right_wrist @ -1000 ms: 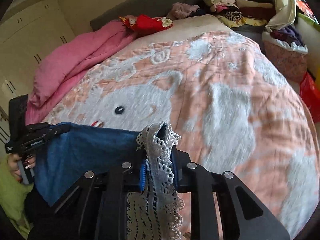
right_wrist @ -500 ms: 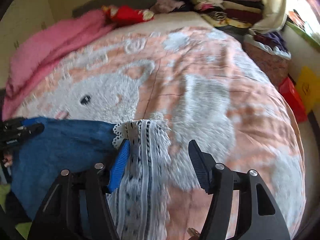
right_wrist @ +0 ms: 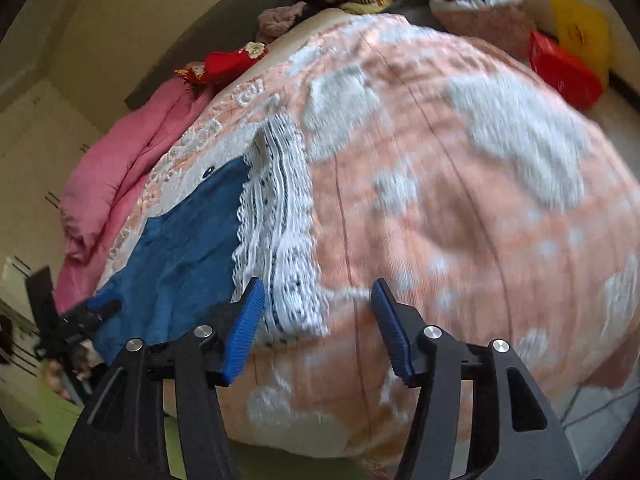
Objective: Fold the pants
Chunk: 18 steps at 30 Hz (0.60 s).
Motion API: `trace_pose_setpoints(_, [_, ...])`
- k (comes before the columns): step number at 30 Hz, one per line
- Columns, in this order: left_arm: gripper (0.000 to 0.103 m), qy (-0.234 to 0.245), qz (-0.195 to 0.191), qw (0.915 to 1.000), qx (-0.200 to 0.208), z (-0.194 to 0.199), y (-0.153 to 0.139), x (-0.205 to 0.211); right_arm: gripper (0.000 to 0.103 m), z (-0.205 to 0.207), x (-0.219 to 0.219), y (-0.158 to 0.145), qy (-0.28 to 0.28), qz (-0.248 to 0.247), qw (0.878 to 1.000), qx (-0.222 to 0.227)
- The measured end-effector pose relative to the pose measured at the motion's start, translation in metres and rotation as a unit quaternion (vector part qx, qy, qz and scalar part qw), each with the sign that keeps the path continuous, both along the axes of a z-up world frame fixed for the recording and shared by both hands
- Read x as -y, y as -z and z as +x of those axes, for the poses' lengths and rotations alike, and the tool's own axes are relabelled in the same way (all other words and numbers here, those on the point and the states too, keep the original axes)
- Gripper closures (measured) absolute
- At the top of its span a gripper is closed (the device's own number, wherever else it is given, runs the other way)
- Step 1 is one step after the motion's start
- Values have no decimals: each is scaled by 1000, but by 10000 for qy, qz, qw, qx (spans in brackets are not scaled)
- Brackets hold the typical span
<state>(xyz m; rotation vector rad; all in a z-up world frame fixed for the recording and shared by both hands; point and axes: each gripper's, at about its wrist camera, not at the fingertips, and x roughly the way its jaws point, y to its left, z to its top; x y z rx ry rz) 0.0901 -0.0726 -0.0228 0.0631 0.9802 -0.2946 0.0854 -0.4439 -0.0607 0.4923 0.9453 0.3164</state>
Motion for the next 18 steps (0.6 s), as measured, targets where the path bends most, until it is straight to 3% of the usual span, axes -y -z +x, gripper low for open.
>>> trace_pose_setpoints(6, [33, -185, 180, 9992, -294, 0, 25, 0, 49, 2, -9, 5, -112, 296, 9994, -106])
trace_pose_setpoints(12, [29, -195, 164, 9992, -317, 0, 30, -1, 80, 3, -27, 6, -397, 26, 9991, -108])
trace_pose_setpoints(18, [29, -290, -105, 9988, -376, 3, 29, -10, 88, -14, -47, -23, -637, -1319, 9889, 240])
